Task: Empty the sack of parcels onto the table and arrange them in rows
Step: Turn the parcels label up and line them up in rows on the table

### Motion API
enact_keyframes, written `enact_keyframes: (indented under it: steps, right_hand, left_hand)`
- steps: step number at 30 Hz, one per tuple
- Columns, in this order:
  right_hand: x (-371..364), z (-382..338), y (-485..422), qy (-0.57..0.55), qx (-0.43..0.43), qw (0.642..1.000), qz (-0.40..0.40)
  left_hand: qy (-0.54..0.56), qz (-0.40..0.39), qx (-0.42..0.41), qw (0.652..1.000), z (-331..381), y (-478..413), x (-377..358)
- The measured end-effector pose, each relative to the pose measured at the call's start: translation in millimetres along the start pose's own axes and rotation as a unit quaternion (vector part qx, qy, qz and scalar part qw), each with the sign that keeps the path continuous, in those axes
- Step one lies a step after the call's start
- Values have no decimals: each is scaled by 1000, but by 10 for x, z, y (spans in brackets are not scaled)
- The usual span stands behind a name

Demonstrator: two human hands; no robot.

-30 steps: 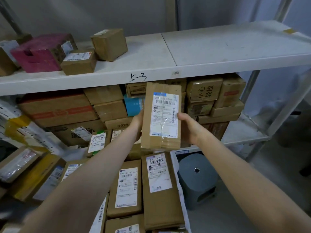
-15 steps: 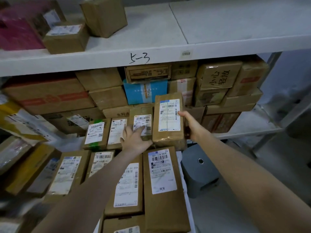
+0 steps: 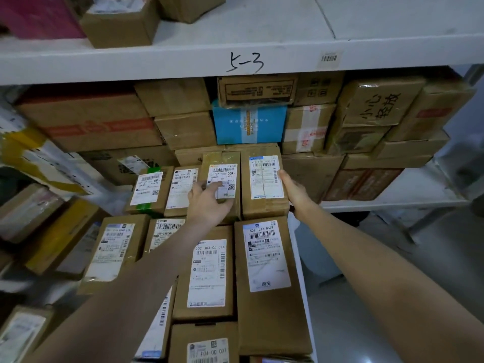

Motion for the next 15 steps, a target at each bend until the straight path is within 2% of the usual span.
enact_keyframes:
  steps: [2,5,7,12,13,15]
  right_hand:
    - [24,-21,-16,31,4,999,19]
    - [-77,-64,13,-19,11,998,-53]
    - [-109,-3,2,-7,8,998,-57]
    - [-75,-131,59,151,93,983,48]
    - [-25,-203,135,181,132,970,90]
    - [-21,-365,342,243,245,923,169]
  left_hand:
    - [-14,10,6,1000,8,6,-2]
    - [-26,31,27,999,-7,15,23]
    - [-59,8,16,998,-14,14,-19]
    - [-108,-44,16,993,7,19,-68]
    - [-109,-31,16,993,38,53,-53]
    - [-88,33,-12,996,103,119,12]
Point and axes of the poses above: each hand's wrist, its own y-axis away from the middle knuckle, its own x-axis out of the back of the hand, z = x × y, the point moved 6 cm from there along -y, towards the middle knuckle, and after that the axes turned 5 degrees about z, right-handed, at the moved point
